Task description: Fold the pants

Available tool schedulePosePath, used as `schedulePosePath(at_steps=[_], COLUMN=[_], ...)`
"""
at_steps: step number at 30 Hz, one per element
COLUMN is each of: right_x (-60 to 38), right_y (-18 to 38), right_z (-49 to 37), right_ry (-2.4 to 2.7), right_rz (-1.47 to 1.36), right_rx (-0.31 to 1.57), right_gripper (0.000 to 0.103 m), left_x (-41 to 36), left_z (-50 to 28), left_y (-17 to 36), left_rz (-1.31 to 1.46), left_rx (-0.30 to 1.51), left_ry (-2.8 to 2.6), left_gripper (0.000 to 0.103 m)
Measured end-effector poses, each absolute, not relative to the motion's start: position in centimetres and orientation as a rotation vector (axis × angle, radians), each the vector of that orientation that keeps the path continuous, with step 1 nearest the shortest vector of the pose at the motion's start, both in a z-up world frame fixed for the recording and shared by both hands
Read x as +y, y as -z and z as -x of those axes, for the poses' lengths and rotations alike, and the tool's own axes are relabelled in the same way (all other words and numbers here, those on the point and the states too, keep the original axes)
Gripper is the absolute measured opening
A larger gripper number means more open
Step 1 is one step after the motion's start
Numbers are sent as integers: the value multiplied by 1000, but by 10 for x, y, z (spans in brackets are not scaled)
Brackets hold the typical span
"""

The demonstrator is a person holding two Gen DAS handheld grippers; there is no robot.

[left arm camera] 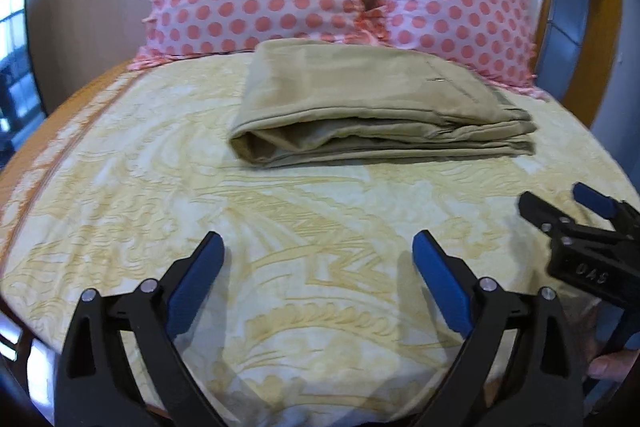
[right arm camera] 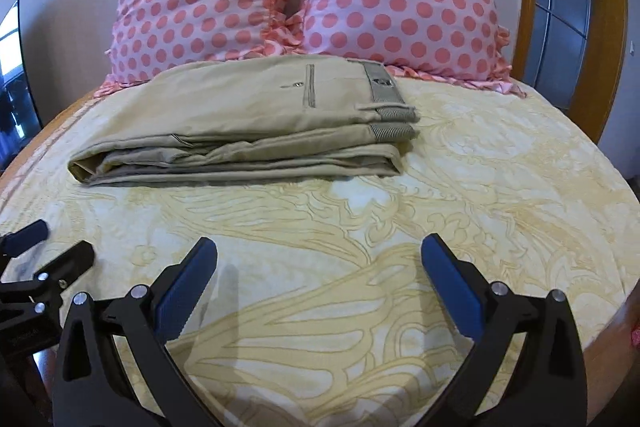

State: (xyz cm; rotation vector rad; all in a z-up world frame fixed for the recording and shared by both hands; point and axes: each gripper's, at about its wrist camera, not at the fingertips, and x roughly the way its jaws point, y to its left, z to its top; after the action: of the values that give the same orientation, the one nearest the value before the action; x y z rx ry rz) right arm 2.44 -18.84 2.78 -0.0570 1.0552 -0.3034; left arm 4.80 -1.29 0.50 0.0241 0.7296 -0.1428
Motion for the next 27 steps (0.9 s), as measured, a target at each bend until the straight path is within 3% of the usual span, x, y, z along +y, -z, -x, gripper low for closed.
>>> schedulePosePath(at_steps=[27], right_x=[-186], right_y=[-19], right_z=[-17], right_ry=[288], right_rz=[59], right_rx=[1028], right_gripper=[102], left_x=[-12], left_z=[-43], left_y=[-1], left_rz=[-43], left_rx=[705], left_ry=[82], left_gripper=[101])
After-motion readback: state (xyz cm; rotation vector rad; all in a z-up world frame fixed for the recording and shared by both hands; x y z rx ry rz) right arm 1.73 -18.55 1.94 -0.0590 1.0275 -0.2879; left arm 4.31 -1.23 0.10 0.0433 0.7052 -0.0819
